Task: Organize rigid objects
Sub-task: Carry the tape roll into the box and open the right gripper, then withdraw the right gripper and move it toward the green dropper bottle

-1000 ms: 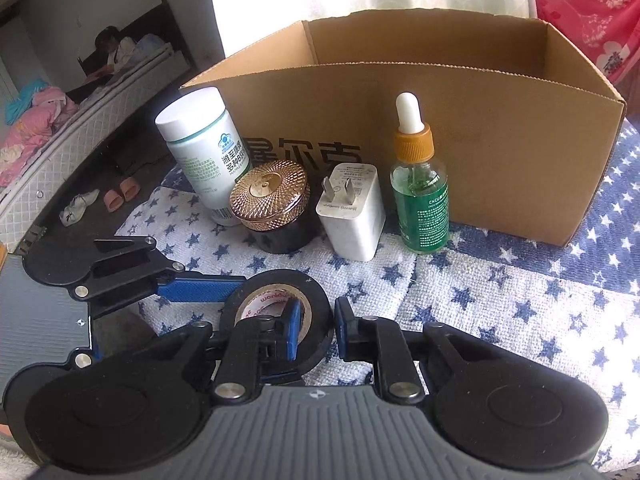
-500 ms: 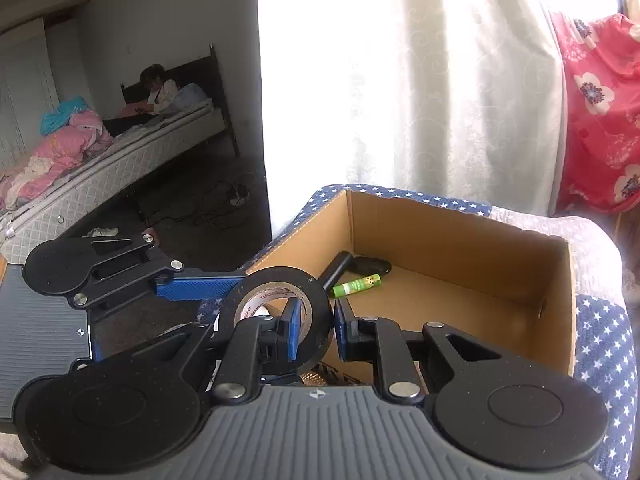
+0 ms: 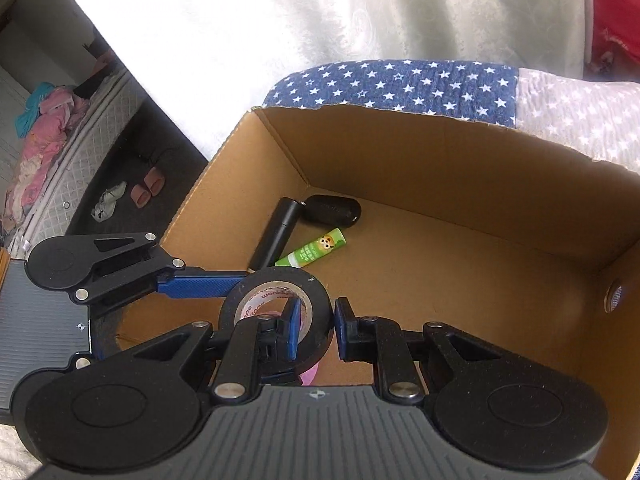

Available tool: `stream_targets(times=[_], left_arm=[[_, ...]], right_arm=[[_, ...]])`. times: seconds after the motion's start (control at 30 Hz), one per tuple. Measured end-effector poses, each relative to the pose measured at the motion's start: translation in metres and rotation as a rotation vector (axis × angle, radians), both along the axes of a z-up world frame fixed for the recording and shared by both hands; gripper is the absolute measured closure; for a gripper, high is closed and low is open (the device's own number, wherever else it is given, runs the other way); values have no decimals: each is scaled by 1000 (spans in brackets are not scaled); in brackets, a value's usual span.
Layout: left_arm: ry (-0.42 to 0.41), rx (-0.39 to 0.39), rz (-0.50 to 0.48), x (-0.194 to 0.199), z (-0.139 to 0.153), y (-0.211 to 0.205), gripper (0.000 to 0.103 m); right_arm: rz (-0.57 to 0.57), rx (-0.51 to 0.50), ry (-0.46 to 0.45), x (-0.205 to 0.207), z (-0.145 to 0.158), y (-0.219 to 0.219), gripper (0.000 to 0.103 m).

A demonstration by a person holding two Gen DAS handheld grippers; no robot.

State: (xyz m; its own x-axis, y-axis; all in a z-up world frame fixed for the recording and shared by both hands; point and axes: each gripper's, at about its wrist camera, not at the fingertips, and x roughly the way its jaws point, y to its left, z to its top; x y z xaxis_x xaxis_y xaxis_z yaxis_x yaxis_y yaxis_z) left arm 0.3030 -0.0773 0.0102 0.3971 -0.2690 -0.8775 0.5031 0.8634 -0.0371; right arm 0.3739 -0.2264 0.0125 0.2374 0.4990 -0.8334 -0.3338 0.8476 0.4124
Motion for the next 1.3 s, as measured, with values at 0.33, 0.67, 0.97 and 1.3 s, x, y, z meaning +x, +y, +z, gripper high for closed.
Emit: stream_targets(times=[0.33,0.67,0.97,1.3], left_arm=[[79,81,8,34,-22,-12,37],[44,46,40,36,-7,-4,34],[-82,9,51,5,34,3,28],[-135,12,96,-21,49,38,24]], right_arm=[[21,-82,54,30,-23,13,85],[-11,-102,45,39,-27,6,85],[-4,-6,-21,9,20,-12,83],[15,-48,126,27,-18,4,82]])
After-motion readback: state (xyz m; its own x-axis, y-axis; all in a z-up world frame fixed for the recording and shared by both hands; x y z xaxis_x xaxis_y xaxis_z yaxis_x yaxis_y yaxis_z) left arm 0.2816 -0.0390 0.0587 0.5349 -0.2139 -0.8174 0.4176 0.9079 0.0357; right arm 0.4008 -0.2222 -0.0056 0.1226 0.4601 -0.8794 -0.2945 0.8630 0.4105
